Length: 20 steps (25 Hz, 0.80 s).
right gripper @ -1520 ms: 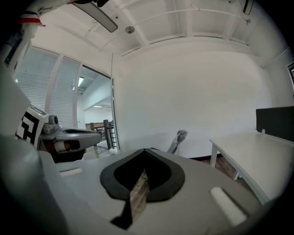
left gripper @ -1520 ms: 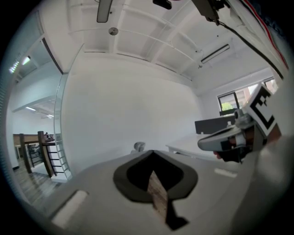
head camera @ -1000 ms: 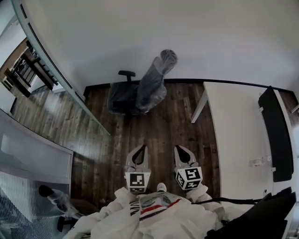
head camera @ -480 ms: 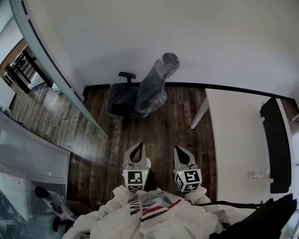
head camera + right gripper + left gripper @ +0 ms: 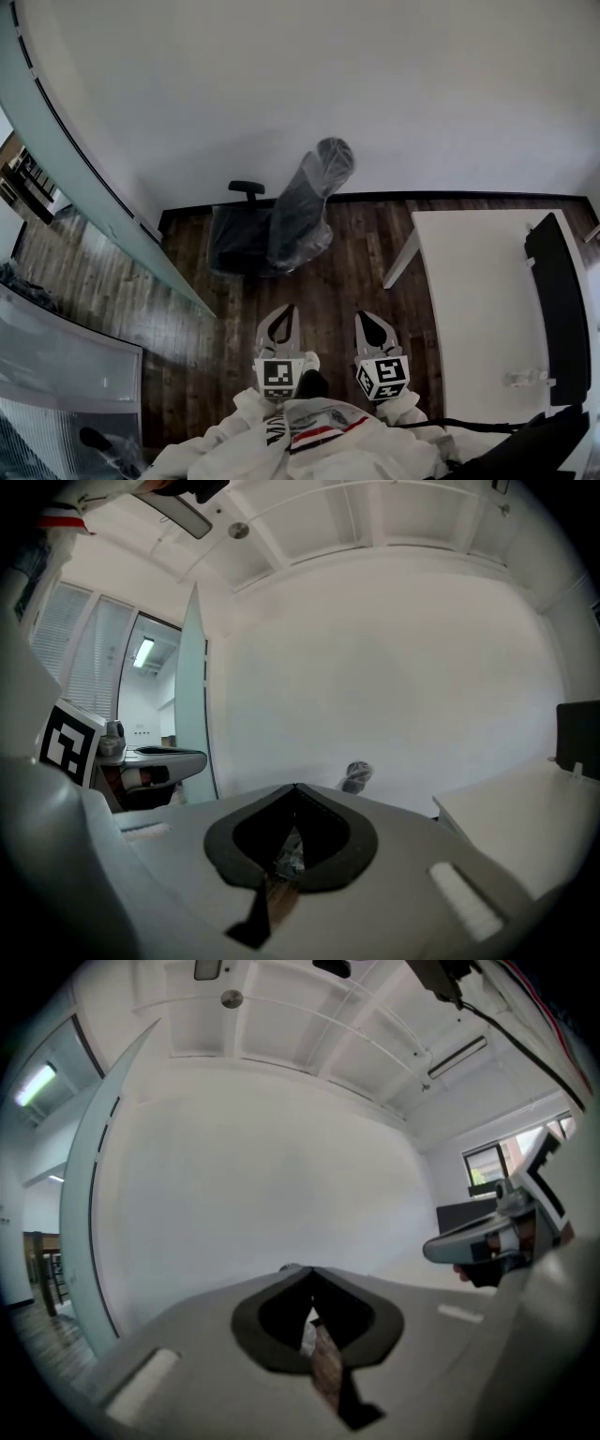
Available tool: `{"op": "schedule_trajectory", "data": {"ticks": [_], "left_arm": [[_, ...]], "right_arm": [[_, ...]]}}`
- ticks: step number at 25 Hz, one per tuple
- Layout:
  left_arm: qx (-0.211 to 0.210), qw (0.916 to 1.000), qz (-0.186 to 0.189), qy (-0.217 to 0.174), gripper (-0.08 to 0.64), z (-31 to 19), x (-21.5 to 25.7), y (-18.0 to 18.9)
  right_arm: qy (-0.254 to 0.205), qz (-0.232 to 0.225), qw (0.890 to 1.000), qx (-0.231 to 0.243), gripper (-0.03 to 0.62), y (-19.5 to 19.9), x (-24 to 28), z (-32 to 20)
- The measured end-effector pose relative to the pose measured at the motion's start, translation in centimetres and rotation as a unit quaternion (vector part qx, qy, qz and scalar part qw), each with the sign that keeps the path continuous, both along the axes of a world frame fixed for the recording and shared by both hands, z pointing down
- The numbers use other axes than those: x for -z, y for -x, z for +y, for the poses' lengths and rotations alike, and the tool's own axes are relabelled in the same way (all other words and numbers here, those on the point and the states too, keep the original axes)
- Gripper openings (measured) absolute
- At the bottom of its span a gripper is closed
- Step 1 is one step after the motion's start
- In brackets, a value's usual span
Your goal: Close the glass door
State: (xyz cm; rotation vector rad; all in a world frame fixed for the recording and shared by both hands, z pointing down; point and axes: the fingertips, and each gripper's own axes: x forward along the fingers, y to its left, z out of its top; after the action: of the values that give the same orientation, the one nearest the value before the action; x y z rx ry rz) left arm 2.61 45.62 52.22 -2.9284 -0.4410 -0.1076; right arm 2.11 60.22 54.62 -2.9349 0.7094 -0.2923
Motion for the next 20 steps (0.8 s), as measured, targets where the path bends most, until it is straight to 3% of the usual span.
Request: {"op": "schedule_trajectory", "data": {"ticks": [7,17,20], "left_arm": [[-0.007,0.9999,-0.007,-0.011,0.003,-2.6,-0.5,-8.9],[-0.026,0.9991,-0.034,0.006,0.003,-4.9,-3.4,-15.2],[-0.032,0.9991,-0.026,0.008,0.003,-5.1,-3.4,-16.4]], "right_arm": [[-0.006,0.003,1.0,-0.005,0.006,-9.2,0.0,-2.9],[0.0,-0.029,0.999,-0.021,0.006,-15.1,-2.8,-5.2],[0.01,-0.015,1.0,-0.023,0.006,-16.7,-2.5,-5.4]]}}
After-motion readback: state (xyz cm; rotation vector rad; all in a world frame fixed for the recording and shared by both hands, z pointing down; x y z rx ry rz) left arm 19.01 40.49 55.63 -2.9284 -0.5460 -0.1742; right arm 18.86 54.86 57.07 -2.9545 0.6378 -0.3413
